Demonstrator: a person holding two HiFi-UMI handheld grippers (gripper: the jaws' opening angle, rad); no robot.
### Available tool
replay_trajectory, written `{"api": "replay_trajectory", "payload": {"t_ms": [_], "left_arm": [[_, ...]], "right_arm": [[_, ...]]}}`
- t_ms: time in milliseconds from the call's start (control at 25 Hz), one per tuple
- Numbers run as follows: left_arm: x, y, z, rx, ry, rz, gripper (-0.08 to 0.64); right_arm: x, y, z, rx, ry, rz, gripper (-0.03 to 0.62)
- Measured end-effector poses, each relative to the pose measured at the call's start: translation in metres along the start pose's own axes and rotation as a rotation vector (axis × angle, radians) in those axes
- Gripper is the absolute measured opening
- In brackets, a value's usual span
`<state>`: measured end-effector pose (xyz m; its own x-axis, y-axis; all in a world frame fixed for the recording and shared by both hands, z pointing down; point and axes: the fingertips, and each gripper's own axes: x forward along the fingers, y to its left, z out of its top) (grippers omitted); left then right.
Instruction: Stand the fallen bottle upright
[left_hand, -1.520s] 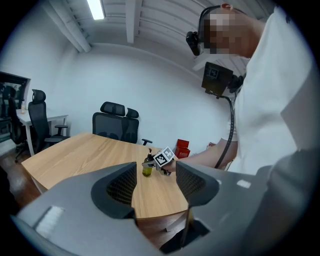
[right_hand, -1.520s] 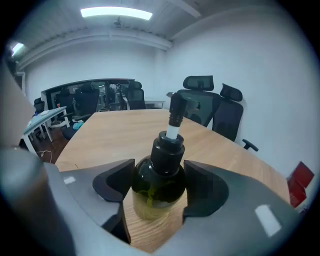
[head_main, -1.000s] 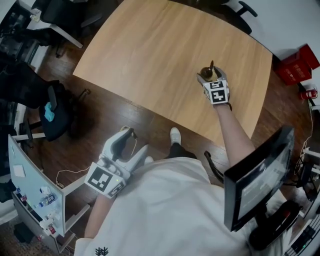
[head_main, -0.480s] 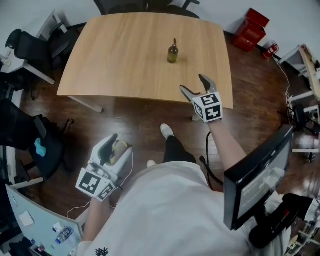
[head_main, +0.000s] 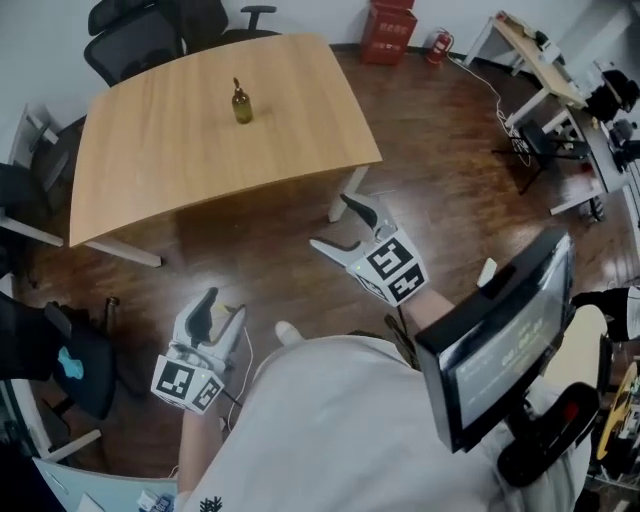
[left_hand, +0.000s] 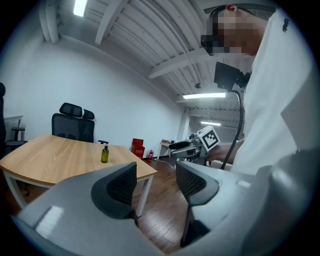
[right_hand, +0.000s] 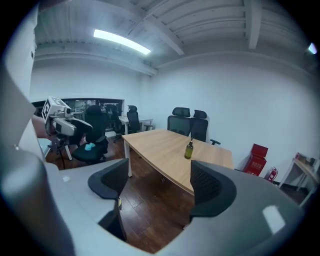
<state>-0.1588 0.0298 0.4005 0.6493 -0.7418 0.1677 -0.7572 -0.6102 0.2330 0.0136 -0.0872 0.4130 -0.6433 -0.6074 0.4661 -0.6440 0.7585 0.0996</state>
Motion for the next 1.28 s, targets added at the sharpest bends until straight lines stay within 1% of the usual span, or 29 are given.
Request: {"api": "replay_trajectory", "payload": {"t_ms": [240, 400, 520, 640, 760, 880, 1080, 1280], "left_arm": [[0.021, -0.058, -0.002, 0.052, -0.008, -0.049, 0.244], [0.029, -0.116, -0.009, 0.057, -0.014, -0.065, 0.244], [0.026, -0.154, -0.022, 0.064, 0.005, -0.075, 0.244], [0.022, -0.182, -0.037, 0.041, 0.026, -0.066, 0.244], [0.019, -0.202, -0.048, 0.030, 0.058, -0.077, 0.244], [0.021, -0.216, -0.050, 0.053, 0.085, -0.105, 0.244], [0.035, -0.234, -0.041, 0.090, 0.077, -0.152, 0.244], [0.040, -0.244, -0.044, 0.089, 0.081, -0.182, 0.244]], "right_arm": [[-0.078, 0.027, -0.005, -0.005, -0.075, 0.047, 0.396], [-0.131, 0.035, -0.025, 0.002, -0.113, 0.056, 0.396], [-0.164, 0.044, -0.041, 0.013, -0.132, 0.062, 0.396], [-0.188, 0.048, -0.052, 0.008, -0.139, 0.069, 0.396], [-0.208, 0.048, -0.060, 0.016, -0.149, 0.056, 0.396], [-0.225, 0.047, -0.069, 0.038, -0.159, 0.024, 0.395], [-0.245, 0.045, -0.082, 0.050, -0.156, -0.017, 0.394], [-0.255, 0.045, -0.088, 0.051, -0.147, -0.041, 0.394]]}}
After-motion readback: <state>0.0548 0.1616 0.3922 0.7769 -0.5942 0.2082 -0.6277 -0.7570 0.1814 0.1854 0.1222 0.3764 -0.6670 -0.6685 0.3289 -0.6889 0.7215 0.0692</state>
